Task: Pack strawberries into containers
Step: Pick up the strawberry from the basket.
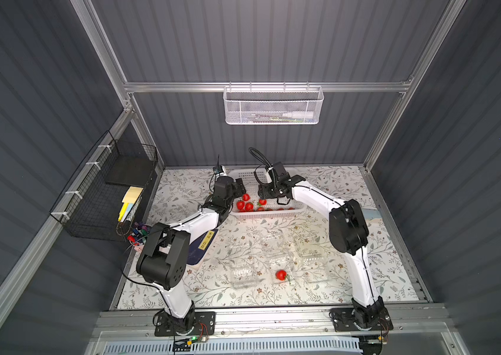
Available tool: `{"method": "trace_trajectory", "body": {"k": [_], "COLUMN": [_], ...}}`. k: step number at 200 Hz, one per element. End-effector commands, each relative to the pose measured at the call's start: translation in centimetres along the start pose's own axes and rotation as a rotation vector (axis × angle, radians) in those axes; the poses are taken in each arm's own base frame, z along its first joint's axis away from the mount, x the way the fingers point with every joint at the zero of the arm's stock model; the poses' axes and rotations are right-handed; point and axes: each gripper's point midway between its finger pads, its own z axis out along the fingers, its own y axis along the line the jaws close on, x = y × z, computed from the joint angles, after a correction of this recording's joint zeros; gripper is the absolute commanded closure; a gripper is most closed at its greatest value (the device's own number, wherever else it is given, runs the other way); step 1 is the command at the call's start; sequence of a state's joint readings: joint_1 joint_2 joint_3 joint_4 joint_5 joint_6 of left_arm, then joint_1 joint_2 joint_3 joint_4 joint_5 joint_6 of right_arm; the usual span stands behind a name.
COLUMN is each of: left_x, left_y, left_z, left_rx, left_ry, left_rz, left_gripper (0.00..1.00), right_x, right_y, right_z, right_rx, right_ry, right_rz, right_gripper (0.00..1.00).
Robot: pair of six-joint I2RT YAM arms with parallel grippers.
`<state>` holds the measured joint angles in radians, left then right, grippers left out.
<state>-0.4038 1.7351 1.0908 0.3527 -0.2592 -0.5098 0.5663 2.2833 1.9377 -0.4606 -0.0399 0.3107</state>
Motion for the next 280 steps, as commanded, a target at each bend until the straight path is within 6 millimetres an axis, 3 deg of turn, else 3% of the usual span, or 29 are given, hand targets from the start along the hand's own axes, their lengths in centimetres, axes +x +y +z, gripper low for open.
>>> {"method": "trace_trajectory", "body": {"k": [1,65,128,164,219,249,280], "left_x": [0.7,2.1,2.4,2.6,1.7,0.6,-0.4], "left_y": [1.2,2.9,3.1,3.1,2.6,2.0,1.5], "left_z": [0.6,1.4,1.5,1.5,1.0,0.3,-0.6], "left_rx": [0.015,0.05,0.061,0.061,0.078,0.097,0.118], "left_ry": [0.021,0.068,0.078,0.084,0.067,0.046,0.026], "left_rz": [-0.031,-0.071,-0.071,-0.069,-0.072,-0.073,-0.075], "left_gripper": [0.19,0.17,0.18,0.18,0.18,0.18,0.18], "right_x": [1.1,3.1,3.4,3.1,1.5,-0.4,-2.1], "right_y": [0.3,0.1,0.0,0.1,1.0,1.7,2.4], "right_z": [1.4,5.6,7.4,7.4,4.7,1.2,-3.8], "right_rx": [-0.026,-0.051,-0.056,-0.064,-0.086,-0.112,-0.129], "right_ry": [0.064,0.099,0.082,0.077,0.045,0.0,-0.069], "right_rz": [0.0,0.033,0.064,0.066,0.058,0.057,0.052], "right_gripper": [0.27,0.3,0.42,0.58,0.74,0.78,0.8]}}
